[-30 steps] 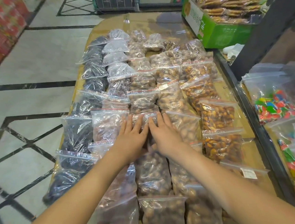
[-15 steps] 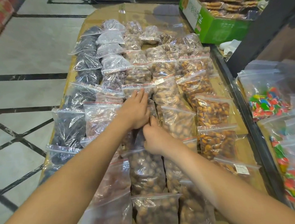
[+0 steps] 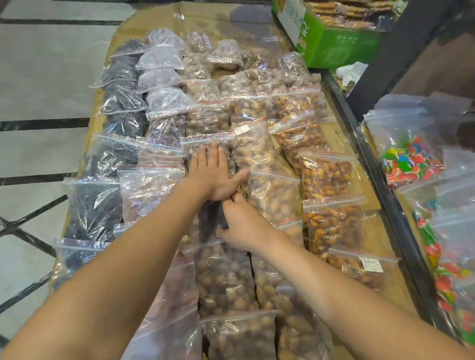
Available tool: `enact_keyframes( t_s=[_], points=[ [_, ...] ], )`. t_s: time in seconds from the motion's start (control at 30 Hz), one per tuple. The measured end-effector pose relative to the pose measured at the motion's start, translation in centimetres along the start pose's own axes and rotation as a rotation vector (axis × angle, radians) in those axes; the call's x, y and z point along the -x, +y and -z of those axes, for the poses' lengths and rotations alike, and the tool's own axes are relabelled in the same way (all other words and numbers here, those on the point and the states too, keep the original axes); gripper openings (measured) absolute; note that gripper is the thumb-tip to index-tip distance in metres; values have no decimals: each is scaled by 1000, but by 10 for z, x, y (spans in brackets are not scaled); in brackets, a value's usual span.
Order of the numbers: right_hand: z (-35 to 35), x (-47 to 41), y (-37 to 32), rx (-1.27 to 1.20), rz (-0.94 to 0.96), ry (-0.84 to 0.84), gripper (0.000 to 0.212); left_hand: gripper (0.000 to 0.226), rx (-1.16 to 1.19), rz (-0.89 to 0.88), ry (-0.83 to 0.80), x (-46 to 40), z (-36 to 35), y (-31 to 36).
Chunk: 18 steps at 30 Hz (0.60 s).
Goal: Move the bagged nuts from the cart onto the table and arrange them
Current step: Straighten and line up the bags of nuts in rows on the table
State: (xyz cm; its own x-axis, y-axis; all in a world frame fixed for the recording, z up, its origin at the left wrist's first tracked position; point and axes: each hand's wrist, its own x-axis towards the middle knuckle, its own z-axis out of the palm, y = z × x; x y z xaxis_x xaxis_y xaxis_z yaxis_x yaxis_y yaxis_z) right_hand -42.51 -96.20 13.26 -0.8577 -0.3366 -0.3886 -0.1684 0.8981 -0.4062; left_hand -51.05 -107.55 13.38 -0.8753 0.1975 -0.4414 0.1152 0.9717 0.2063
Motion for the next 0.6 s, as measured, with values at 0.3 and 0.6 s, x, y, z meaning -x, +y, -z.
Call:
enact_keyframes(
  t_s=[0.3,0.6],
  points=[
    [2,13,3,-25,51,43,65,91,-37,-98,51,14,7,-8],
    [-1,31,9,-27,49,153,51,22,-11,-256,311,121,-45,-33]
  ],
)
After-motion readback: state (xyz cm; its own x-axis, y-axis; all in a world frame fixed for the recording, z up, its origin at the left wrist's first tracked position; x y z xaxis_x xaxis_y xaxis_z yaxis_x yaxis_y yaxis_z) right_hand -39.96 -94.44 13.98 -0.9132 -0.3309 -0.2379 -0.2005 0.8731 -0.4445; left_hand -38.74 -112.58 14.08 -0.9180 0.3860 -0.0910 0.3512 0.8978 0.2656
